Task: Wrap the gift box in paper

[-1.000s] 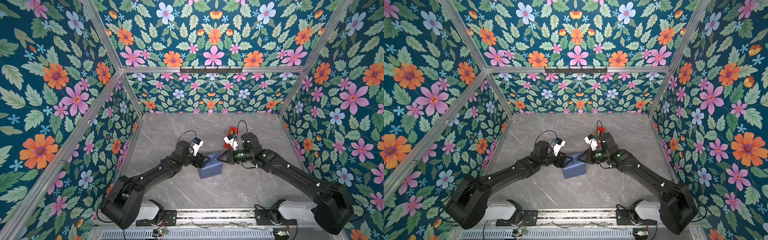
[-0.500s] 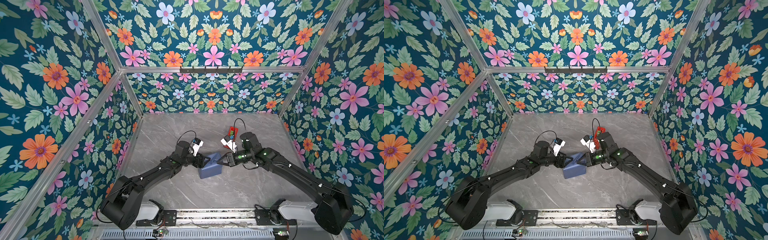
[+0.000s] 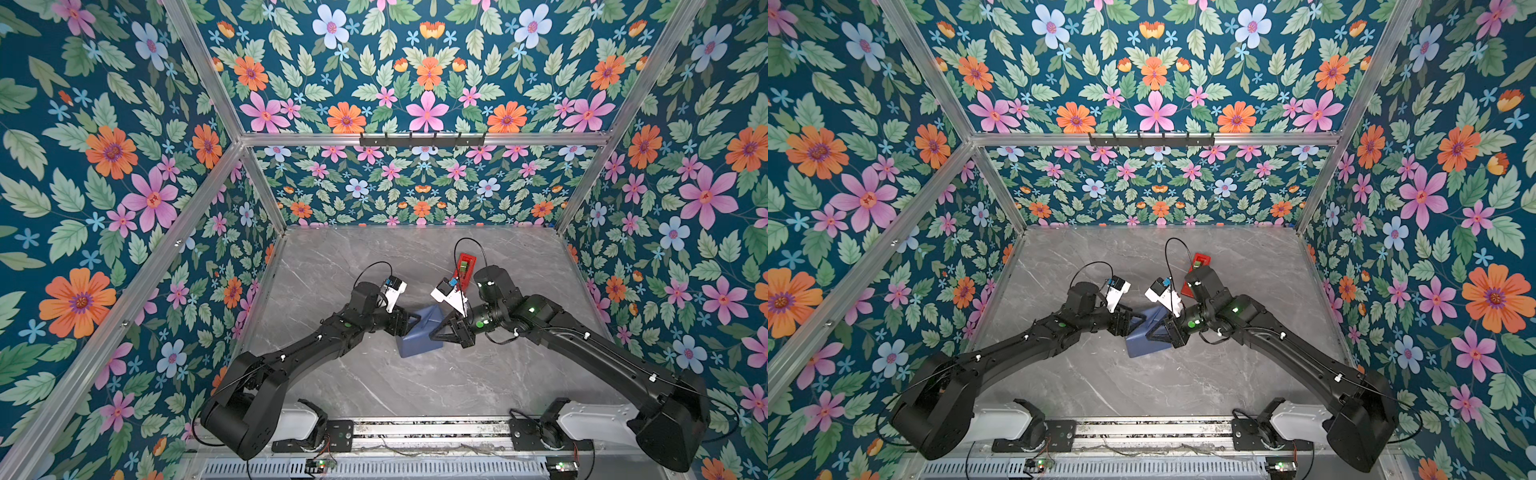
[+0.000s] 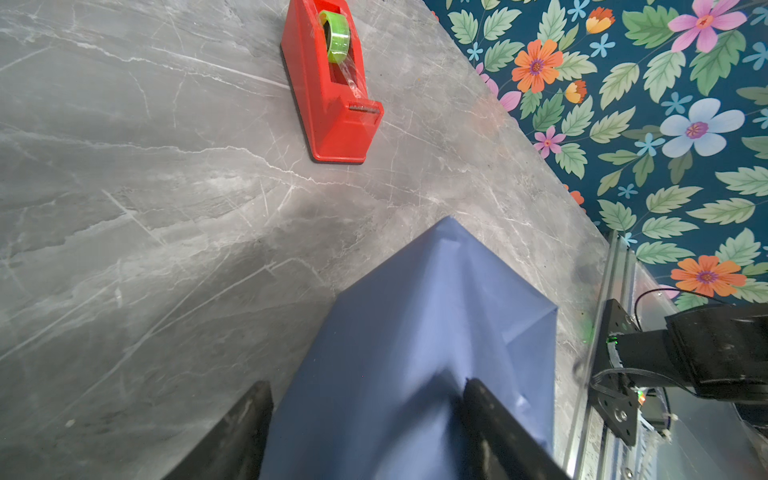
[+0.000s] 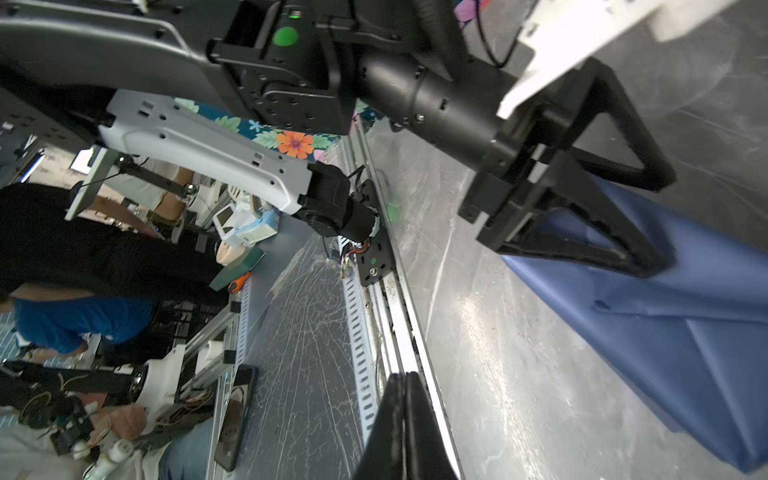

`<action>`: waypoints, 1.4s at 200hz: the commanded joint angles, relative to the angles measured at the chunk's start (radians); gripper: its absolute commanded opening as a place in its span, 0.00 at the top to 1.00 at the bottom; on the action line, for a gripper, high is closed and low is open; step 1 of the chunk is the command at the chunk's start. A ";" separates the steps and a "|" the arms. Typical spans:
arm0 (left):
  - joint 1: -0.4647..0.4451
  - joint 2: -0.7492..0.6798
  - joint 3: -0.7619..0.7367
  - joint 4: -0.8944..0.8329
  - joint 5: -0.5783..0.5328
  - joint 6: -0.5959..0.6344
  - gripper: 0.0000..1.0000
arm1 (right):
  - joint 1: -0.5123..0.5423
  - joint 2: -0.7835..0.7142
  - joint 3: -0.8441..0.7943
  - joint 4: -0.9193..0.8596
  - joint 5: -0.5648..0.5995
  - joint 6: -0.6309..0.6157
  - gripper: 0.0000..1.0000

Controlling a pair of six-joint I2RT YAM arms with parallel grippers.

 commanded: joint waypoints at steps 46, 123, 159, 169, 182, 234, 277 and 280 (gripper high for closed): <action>-0.001 0.003 -0.008 -0.114 -0.016 0.024 0.26 | -0.016 -0.044 -0.018 -0.034 0.025 -0.043 1.00; -0.001 0.004 -0.003 -0.114 -0.012 0.023 0.26 | -0.531 -0.068 -0.191 0.058 0.308 0.352 0.64; -0.001 0.007 -0.001 -0.115 -0.005 0.023 0.26 | -0.535 0.025 -0.224 0.210 0.373 0.294 0.51; -0.001 0.005 0.000 -0.116 -0.006 0.023 0.26 | -0.536 0.063 -0.229 0.264 0.370 0.269 0.47; -0.001 0.005 -0.002 -0.116 -0.006 0.023 0.26 | -0.535 0.126 -0.216 0.315 0.363 0.262 0.45; -0.001 0.003 -0.003 -0.121 -0.009 0.023 0.26 | -0.510 0.335 -0.049 0.305 0.400 0.353 0.43; -0.001 0.001 -0.003 -0.118 -0.008 0.023 0.27 | -0.510 0.493 0.068 0.311 0.373 0.481 0.57; -0.001 0.001 -0.003 -0.119 -0.008 0.023 0.26 | -0.510 0.502 0.074 0.316 0.369 0.484 0.57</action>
